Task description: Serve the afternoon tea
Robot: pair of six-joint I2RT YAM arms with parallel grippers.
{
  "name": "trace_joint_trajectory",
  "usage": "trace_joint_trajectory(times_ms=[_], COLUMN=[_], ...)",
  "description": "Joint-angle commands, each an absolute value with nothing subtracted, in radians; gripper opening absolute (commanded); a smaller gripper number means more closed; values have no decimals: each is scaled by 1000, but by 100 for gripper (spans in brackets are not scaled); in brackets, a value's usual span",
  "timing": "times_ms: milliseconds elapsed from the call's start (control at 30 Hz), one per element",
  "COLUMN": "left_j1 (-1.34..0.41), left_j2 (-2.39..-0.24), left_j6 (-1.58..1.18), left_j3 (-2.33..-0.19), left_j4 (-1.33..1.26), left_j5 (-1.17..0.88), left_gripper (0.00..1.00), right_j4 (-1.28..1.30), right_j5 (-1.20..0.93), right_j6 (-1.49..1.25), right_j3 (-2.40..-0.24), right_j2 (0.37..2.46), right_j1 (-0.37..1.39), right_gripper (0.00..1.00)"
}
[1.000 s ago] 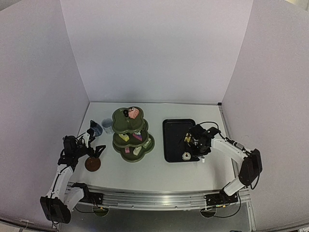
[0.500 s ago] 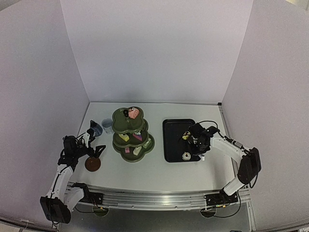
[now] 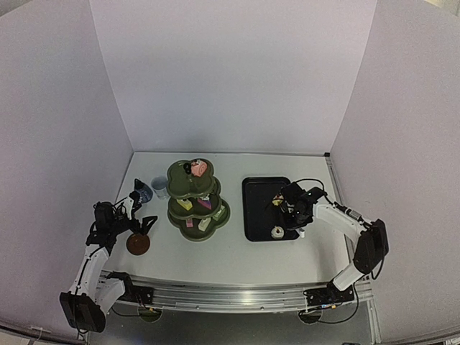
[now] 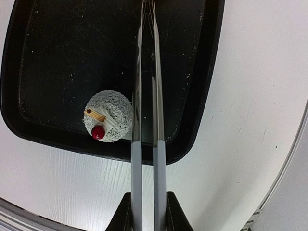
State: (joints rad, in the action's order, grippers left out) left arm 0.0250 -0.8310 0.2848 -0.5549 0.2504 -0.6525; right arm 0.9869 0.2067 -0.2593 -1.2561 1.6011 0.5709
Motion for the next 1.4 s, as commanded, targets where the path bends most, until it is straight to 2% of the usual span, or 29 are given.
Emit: trace_joint_trajectory(times_ms=[0,433,733,1100,1367], left_j1=[21,21,22,21,22], left_j2=[-815,-821,-818,-775,-754], left_j6=[291,287,251,234,239], left_j3=[-551,-558,-581,-594,-585], left_j4=[236,230,242,278,289], left_j5=[-651,-652,-642,-621,-623], left_gripper=[100,100,100,100,99], right_j4=[961,932,934,946,1028], right_j5=[238,177,152,90,47], right_j6=[-276,-292,-232,-84,-43], right_j3=[-1309,-1352,-1646,-1990,-2163], right_j2=[1541,1424,1364,1607,1794], right_j1=[566,572,734,1057,1126], right_gripper=[0,0,0,0,0])
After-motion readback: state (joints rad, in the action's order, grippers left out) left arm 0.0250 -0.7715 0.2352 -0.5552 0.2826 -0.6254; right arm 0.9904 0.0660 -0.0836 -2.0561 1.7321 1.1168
